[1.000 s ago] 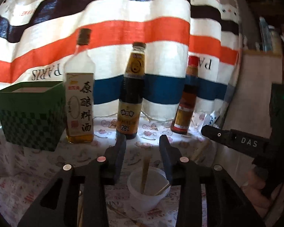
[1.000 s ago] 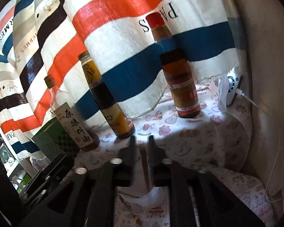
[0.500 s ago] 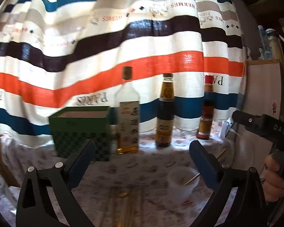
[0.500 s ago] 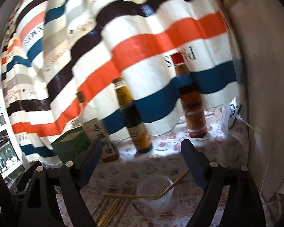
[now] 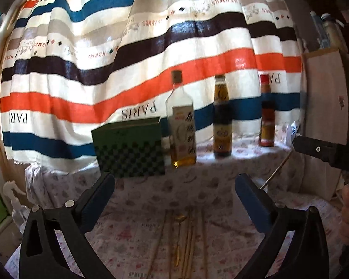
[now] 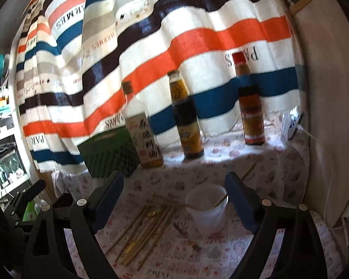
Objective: Organize utensils
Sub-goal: 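Withdraw both open tools from the cup back toward the utensils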
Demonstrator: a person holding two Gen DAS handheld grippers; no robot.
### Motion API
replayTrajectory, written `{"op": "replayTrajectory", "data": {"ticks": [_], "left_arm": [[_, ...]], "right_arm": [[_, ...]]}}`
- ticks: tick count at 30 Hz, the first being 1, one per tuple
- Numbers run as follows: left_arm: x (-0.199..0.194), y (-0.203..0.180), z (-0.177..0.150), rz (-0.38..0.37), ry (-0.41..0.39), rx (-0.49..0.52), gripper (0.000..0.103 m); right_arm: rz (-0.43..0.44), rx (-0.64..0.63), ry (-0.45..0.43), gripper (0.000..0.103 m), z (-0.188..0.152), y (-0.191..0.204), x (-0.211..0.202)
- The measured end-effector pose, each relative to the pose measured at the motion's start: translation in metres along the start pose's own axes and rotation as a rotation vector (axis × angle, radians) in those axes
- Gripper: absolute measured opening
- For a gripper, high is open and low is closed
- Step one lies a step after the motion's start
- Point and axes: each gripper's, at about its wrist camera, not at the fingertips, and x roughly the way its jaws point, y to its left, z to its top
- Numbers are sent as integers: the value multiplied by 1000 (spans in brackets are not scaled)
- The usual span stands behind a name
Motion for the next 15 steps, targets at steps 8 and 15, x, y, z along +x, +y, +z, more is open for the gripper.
{"op": "replayTrajectory", "data": {"ticks": [8, 15], "left_arm": [[22, 30, -39, 15, 44, -89, 102], [56, 40, -72, 29, 198, -131, 102]], "right_arm": [[-24, 5, 111, 91, -45, -5, 38], [-81, 17, 204, 94, -65, -18, 66]]}}
